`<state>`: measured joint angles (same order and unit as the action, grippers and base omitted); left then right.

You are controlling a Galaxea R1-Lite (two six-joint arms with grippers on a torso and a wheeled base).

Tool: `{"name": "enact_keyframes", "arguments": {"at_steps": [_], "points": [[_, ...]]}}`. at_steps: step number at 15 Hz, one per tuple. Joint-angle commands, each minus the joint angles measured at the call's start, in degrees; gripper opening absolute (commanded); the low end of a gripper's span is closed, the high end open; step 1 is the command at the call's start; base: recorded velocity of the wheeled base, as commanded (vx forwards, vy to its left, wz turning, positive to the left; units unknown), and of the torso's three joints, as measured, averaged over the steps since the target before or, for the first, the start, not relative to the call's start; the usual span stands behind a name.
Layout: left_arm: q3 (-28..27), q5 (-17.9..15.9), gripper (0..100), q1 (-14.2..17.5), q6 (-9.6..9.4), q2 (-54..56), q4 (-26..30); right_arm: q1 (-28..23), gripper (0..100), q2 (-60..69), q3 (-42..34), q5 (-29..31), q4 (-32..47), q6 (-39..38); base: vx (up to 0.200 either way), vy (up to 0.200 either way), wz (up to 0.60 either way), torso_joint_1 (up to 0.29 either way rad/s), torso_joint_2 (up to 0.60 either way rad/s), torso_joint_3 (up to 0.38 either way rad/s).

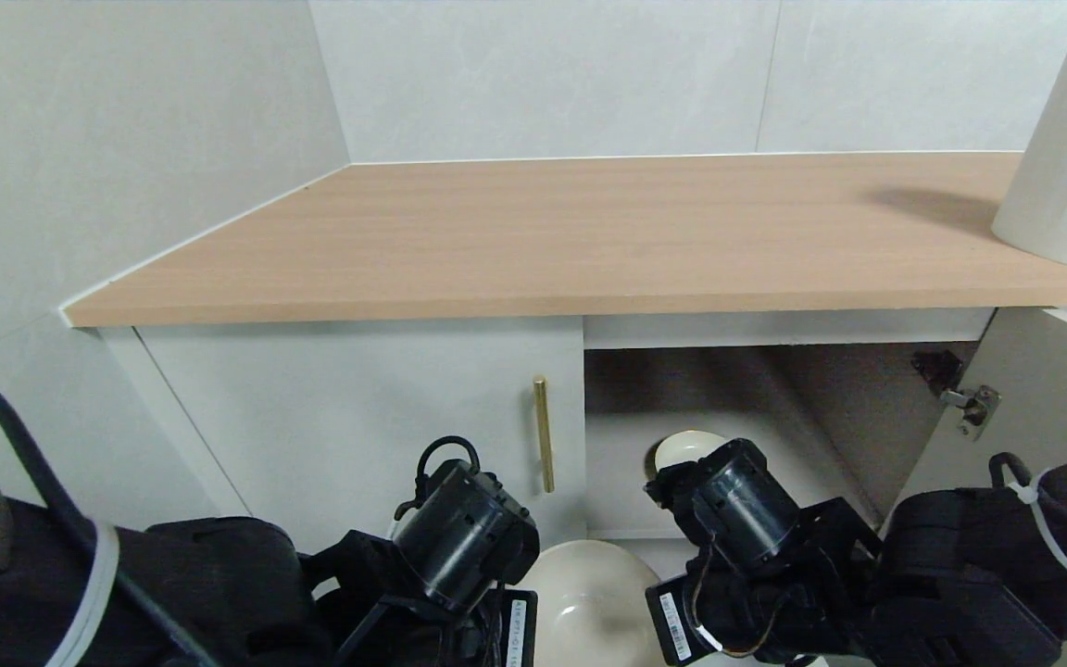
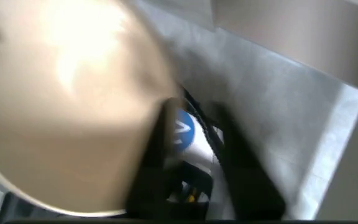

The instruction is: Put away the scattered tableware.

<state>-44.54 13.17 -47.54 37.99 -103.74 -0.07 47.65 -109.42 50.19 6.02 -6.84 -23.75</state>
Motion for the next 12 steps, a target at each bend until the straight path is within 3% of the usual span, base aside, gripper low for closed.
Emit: {"name": "enact_keyframes", "arguments": {"at_steps": [1, 12], "points": [[0.07, 0.46, 0, 0.08, 0.07, -0.06, 0.6, -0.1, 0, 0.0, -0.09, 0.48, 0.51, 0.02, 0.0, 0.0, 0.0, 0.0, 0.0, 0.0], [0.07, 0.55, 0, 0.08, -0.02, 0.29, 0.86, -0.1, 0, -0.26, -0.18, 0.48, 0.51, 0.02, 0.0, 0.0, 0.0, 0.0, 0.0, 0.0]]}}
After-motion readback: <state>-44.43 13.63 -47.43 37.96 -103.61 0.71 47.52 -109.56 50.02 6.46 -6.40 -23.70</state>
